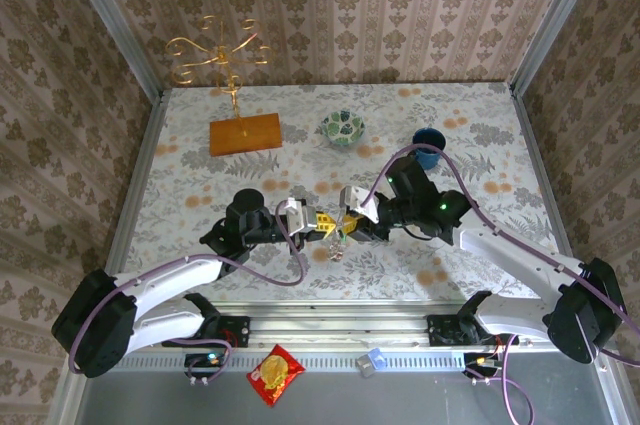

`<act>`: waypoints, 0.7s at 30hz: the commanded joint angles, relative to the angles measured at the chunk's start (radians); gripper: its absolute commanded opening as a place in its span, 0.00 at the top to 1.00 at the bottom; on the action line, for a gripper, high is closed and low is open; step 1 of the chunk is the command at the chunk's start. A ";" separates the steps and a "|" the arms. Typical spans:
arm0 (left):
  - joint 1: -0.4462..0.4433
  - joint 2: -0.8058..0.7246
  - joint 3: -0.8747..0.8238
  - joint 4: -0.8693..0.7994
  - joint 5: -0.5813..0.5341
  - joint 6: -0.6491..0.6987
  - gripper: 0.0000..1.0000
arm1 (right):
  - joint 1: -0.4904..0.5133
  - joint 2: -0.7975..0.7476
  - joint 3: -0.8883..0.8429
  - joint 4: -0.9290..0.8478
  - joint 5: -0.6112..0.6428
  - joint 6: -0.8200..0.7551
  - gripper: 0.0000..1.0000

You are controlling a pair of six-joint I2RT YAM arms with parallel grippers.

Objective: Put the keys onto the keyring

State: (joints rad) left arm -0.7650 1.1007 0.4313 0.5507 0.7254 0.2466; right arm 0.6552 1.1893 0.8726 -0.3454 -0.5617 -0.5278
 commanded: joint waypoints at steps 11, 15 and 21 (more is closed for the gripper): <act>0.000 -0.003 -0.016 0.080 -0.024 -0.024 1.00 | 0.006 0.028 0.003 0.072 -0.041 0.040 0.97; 0.002 -0.026 -0.026 0.059 -0.066 -0.005 0.82 | 0.006 0.033 0.052 -0.009 -0.012 -0.015 1.00; 0.003 -0.048 0.021 -0.130 -0.064 0.079 0.76 | 0.016 0.072 0.166 -0.233 0.058 -0.140 1.00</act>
State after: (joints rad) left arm -0.7643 1.0718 0.4198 0.5121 0.6579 0.2726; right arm 0.6598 1.2453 0.9665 -0.4438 -0.5457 -0.5819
